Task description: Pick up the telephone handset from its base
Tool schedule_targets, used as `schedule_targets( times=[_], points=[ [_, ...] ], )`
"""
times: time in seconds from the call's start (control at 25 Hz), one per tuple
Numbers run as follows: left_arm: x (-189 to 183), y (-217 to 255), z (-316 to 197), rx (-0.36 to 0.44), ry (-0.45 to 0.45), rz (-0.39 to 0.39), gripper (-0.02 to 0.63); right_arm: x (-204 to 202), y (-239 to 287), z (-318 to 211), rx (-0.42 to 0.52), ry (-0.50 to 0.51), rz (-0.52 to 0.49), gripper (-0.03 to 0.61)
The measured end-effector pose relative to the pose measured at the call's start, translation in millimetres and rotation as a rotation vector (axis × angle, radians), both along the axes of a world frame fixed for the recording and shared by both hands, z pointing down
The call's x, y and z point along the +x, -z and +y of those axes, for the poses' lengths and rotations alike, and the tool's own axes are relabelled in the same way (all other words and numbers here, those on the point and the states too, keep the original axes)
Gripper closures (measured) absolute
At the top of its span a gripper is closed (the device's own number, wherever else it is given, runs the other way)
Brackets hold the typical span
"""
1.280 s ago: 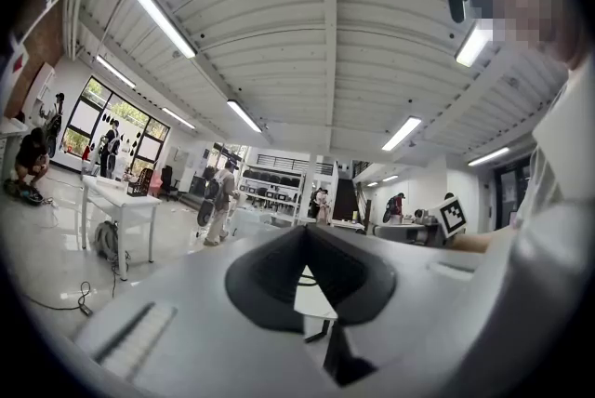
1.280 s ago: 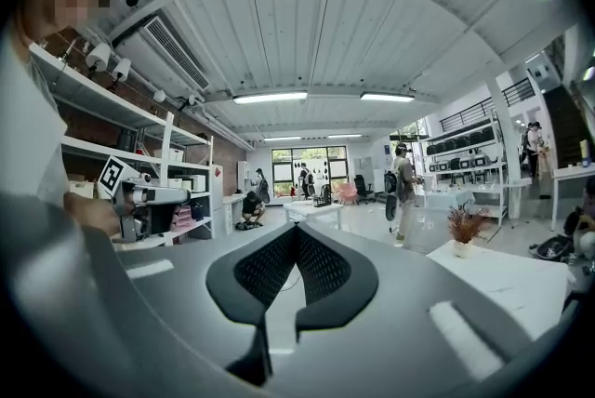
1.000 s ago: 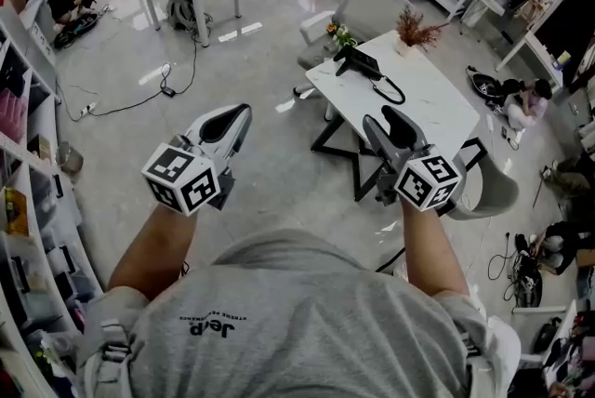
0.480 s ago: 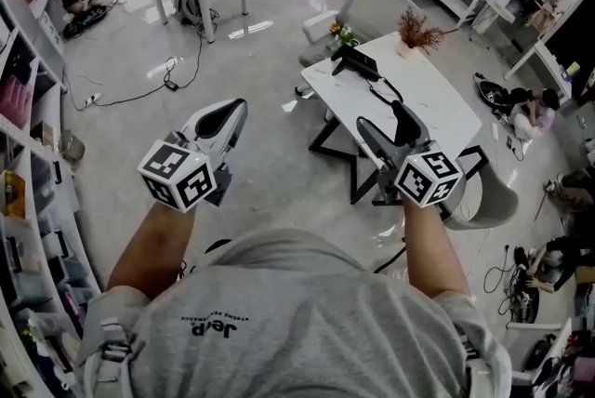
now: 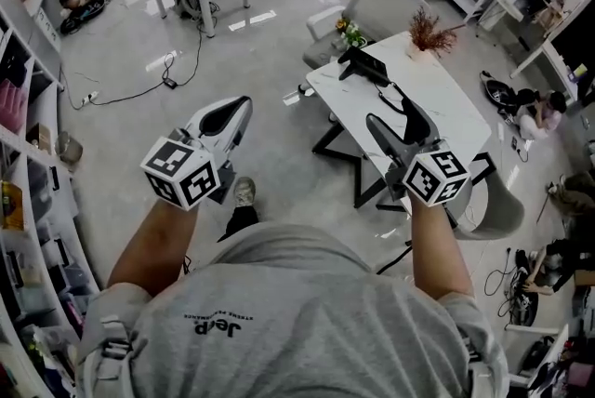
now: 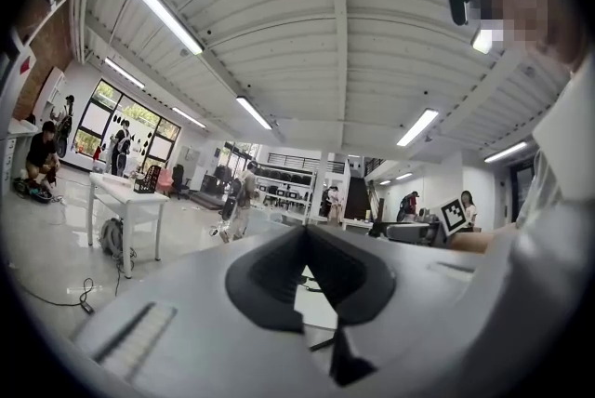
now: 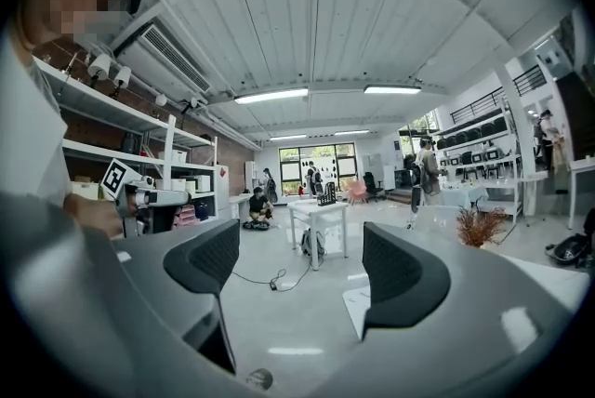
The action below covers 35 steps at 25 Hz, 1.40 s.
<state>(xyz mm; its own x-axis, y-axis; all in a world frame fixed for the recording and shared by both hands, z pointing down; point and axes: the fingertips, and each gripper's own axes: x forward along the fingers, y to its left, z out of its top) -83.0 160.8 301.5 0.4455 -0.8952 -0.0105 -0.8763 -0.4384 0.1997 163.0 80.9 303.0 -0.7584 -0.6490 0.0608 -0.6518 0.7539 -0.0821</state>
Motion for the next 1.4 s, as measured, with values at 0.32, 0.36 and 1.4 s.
schedule_targets(
  times=[0.32,0.36,1.4],
  points=[
    [-65,-15,-152,0.037,-0.101,0.017,0.557,-63,-19,-123,0.006,-0.083,0.035,0.187],
    [-73,-15,-175,0.032,-0.118,0.017,0.555,-72,-18,-141,0.002,-0.097,0.033,0.187],
    [-140,-41,-458,-0.056,-0.213,-0.029,0.557,-146,-23,-422,-0.057,-0.142,0.047,0.187]
  ],
)
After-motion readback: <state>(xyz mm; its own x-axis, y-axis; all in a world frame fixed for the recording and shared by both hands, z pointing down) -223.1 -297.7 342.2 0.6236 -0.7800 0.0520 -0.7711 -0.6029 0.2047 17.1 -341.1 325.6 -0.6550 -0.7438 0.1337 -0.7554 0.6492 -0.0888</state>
